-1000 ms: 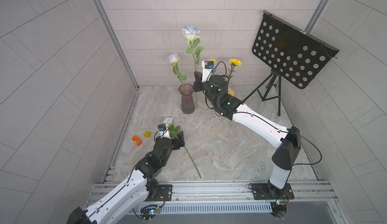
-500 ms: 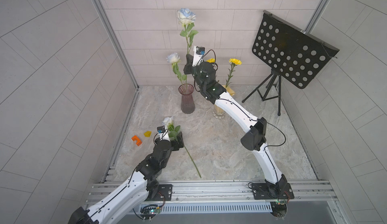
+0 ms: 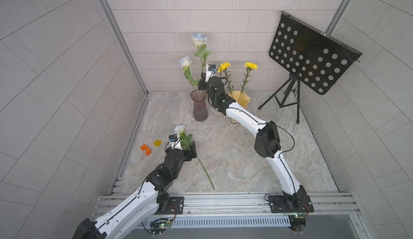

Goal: Arrange the flowers in different vases according to their colors
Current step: Insert the flower into the vase, then pick up the flower at the center of the board.

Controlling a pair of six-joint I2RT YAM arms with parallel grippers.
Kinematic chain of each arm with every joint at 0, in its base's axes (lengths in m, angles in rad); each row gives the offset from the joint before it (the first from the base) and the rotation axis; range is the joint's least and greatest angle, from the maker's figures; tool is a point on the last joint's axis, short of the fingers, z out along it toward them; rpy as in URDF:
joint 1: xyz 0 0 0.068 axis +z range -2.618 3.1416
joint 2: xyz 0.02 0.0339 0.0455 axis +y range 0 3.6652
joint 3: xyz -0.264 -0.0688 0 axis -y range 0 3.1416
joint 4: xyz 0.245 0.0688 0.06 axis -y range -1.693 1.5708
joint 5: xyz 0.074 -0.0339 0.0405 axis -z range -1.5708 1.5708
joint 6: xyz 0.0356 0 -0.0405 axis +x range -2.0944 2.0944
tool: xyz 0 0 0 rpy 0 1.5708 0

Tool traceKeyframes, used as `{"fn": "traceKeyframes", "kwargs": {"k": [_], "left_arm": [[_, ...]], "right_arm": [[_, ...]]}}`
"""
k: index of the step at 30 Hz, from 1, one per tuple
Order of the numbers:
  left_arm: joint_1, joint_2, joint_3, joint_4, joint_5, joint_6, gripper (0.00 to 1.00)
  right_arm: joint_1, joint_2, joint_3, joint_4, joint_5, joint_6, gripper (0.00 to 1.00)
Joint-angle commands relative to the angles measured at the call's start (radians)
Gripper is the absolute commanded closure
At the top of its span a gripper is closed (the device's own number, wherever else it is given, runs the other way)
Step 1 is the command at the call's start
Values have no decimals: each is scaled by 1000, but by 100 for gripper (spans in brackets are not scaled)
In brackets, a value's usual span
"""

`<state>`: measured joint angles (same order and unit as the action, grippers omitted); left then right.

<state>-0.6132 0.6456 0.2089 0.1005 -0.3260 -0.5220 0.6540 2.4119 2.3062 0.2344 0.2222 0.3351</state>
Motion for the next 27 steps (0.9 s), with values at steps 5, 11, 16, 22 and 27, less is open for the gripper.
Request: {"fn": "traceKeyframes", "kwargs": {"k": [5, 11, 16, 22, 27], "left_arm": [[6, -35, 24, -5, -15, 20, 0], [6, -91, 29, -65, -72, 8, 0], [6, -150, 35, -159, -234, -72, 0], [6, -218, 50, -307, -446, -178, 0], [6, -247, 64, -447, -643, -371, 0]], "right_arm": [[15, -113, -115, 77, 31, 59, 64], [38, -267, -306, 91, 22, 59, 49], [63, -439, -493, 86, 16, 40, 48], [94, -667, -695, -79, -62, 51, 48], [118, -819, -907, -263, -203, 107, 49]]}}
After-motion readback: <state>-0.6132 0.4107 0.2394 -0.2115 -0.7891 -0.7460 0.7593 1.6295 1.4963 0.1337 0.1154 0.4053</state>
